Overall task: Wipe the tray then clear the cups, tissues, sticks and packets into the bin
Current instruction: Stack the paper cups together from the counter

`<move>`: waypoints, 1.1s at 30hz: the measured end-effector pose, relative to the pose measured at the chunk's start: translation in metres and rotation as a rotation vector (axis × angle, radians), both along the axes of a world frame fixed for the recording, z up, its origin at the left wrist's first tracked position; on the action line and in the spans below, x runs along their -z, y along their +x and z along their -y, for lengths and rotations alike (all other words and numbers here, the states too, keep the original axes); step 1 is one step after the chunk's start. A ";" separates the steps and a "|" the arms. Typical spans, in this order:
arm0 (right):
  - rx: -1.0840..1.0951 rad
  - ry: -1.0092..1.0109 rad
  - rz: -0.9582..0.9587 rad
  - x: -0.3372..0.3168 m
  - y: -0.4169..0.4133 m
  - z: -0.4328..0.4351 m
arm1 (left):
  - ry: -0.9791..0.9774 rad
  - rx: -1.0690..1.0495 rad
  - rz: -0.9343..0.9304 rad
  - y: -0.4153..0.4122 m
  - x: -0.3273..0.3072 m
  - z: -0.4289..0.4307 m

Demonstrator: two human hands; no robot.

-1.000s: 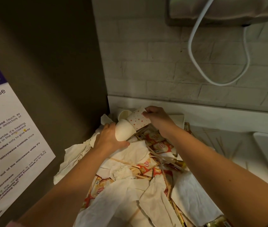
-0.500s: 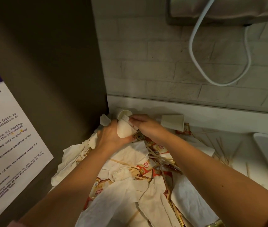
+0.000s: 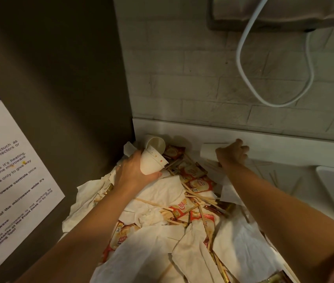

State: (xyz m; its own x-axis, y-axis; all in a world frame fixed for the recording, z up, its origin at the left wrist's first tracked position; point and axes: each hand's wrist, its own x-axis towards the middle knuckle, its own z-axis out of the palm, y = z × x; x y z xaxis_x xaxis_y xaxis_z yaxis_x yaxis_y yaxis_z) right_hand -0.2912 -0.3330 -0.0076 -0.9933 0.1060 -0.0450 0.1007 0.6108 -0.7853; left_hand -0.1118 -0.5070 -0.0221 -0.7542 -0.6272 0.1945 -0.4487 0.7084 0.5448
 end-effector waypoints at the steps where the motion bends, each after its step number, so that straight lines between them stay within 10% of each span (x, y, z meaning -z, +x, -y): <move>1: 0.003 0.010 0.031 0.004 -0.002 -0.002 | -0.004 -0.001 0.000 0.001 0.001 0.001; 23: -0.490 -0.400 -0.150 -0.028 0.067 0.048 | -0.086 -0.088 0.109 0.007 -0.005 0.006; 33: -0.742 -0.287 -0.103 -0.030 0.091 0.073 | -0.167 -0.067 0.116 0.014 -0.010 0.006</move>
